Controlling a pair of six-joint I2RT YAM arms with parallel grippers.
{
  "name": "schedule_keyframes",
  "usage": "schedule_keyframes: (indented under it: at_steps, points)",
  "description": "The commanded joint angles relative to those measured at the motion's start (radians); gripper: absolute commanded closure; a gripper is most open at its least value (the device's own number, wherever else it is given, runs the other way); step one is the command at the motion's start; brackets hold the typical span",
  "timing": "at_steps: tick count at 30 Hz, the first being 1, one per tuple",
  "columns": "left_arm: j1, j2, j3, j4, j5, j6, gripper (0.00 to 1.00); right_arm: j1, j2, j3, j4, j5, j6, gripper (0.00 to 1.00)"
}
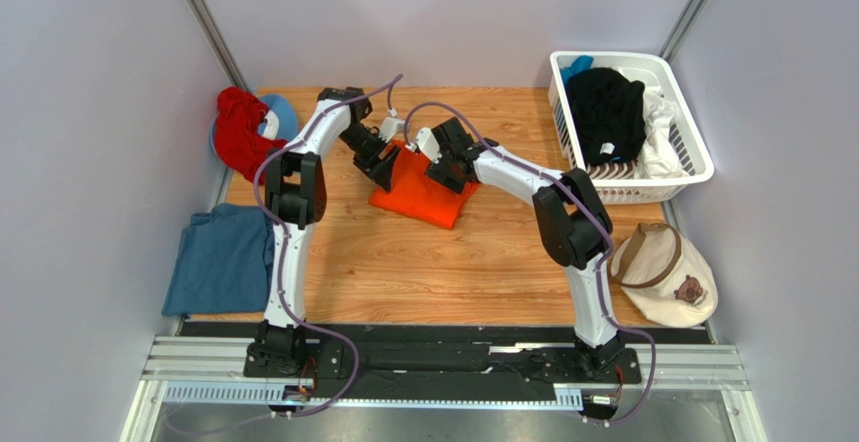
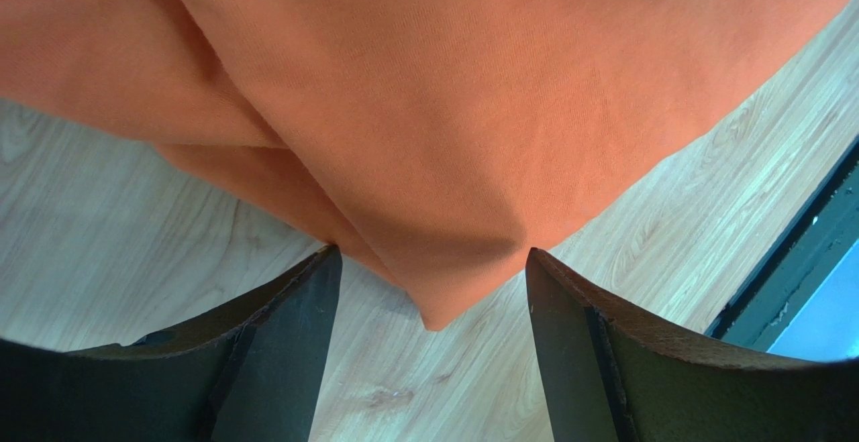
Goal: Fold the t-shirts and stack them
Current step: Neatly place the folded tshirt to the corner
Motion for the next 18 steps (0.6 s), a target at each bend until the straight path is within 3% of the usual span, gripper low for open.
schedule_keyframes:
  at_steps: [1,18]
  points:
    - [-0.013,0.022,0.07,-0.045,-0.002,-0.015,0.24,0.006,-0.07,-0.004,0.044,-0.017,-0.013,0.26]
    - [-0.076,0.09,0.07,-0.056,0.039,0.013,0.23,0.006,-0.073,-0.018,0.047,-0.012,-0.023,0.26]
